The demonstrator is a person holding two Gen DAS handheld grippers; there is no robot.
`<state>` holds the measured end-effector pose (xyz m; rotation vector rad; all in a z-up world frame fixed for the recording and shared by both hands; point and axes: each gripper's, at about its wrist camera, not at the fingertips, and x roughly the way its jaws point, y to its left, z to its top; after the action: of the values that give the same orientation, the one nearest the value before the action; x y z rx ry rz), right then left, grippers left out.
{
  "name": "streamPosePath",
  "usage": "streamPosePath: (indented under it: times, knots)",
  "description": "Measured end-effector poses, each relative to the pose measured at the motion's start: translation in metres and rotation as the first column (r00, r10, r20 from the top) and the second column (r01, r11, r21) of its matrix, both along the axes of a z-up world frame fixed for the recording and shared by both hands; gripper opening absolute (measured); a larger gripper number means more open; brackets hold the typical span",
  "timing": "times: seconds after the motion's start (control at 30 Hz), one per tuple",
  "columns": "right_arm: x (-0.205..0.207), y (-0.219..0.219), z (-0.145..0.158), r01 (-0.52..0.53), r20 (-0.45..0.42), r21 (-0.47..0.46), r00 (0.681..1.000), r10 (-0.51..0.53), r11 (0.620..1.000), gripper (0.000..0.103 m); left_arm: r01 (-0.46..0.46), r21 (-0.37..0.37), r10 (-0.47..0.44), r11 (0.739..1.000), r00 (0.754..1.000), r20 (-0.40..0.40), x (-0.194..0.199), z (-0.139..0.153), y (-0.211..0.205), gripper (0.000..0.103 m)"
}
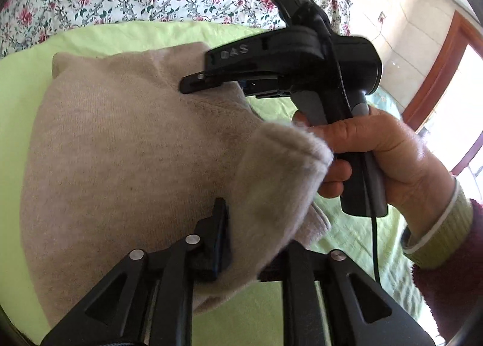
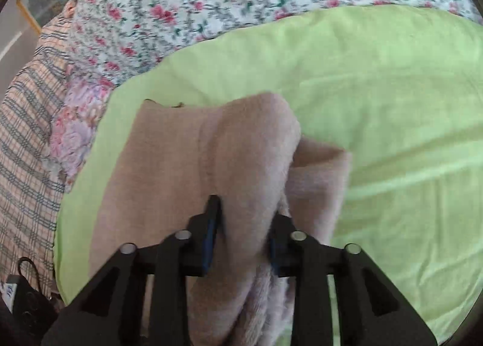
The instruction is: Fold small clothes
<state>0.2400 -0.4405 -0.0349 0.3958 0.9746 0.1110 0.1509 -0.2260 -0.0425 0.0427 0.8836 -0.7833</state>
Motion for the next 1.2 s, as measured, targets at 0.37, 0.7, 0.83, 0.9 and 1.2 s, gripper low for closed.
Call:
streamPosePath:
  times: [0.37,0.7,0.83,0.9,1.2]
  knots:
    - [-0.059,-0.012,0.013,0.078,0.004,0.048,0.997,-0.078,0.996,0.077,-0.074,-0.064,0.072,0.995,0.997,-0.034,-0.024,0.034,0.079,0.071]
    - [-0.056,-0.011,-0.007,0.086,-0.039,0.183,0.996,-0.080,0.979,0.080,-0.236,-0.135,0.200,0.962,0.952,-0.233,0.068,0.016,0.130,0.079]
    - [-0.048,-0.012,-0.018,0.096,-0.069,0.201,0.994,-0.084,0.975,0.080,-0.255,-0.145,0.198,0.956,0.926,-0.322,0.106,-0.005,0.126,0.080]
    - [-0.044,-0.012,-0.024,0.103,-0.084,0.211,0.993,-0.087,0.972,0.080,-0.251,-0.174,0.168,0.952,0.906,-0.390,0.125,-0.019,0.122,0.083]
    - [-0.041,0.017,-0.013,0.087,-0.059,0.198,0.995,-0.077,0.976,0.032,-0.190,-0.235,0.103,0.953,0.935,-0.338,0.131,-0.017,0.111,0.045]
